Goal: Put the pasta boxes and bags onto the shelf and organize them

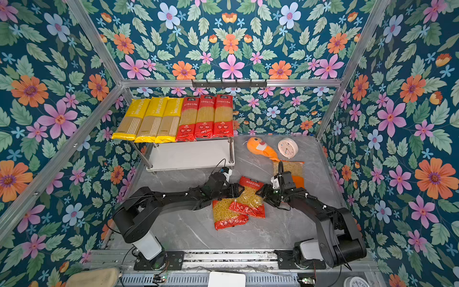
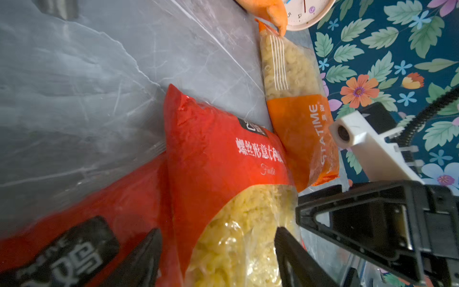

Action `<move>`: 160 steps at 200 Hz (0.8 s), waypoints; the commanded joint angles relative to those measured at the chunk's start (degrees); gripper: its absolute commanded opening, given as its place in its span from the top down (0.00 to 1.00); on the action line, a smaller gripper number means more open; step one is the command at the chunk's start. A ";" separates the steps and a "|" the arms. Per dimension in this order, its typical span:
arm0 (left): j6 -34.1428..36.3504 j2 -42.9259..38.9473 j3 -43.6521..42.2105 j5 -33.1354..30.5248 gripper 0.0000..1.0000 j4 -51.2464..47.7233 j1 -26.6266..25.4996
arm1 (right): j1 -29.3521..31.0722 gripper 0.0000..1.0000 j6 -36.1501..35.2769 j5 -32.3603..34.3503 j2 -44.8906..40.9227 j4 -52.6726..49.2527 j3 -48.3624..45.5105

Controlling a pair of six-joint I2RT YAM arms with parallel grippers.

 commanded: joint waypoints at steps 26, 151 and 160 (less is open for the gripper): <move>0.19 1.84 1.40 2.40 0.37 1.51 -0.91 | 0.48 0.47 1.29 -4.61 2.54 8.49 -0.47; 1.97 -2.62 -0.54 2.38 0.80 1.46 -0.91 | 3.60 0.82 3.74 -4.65 -2.15 11.85 -1.41; 2.13 -3.26 -0.70 2.37 0.83 1.46 -0.94 | 4.05 0.83 3.87 -4.54 -2.33 12.10 -1.22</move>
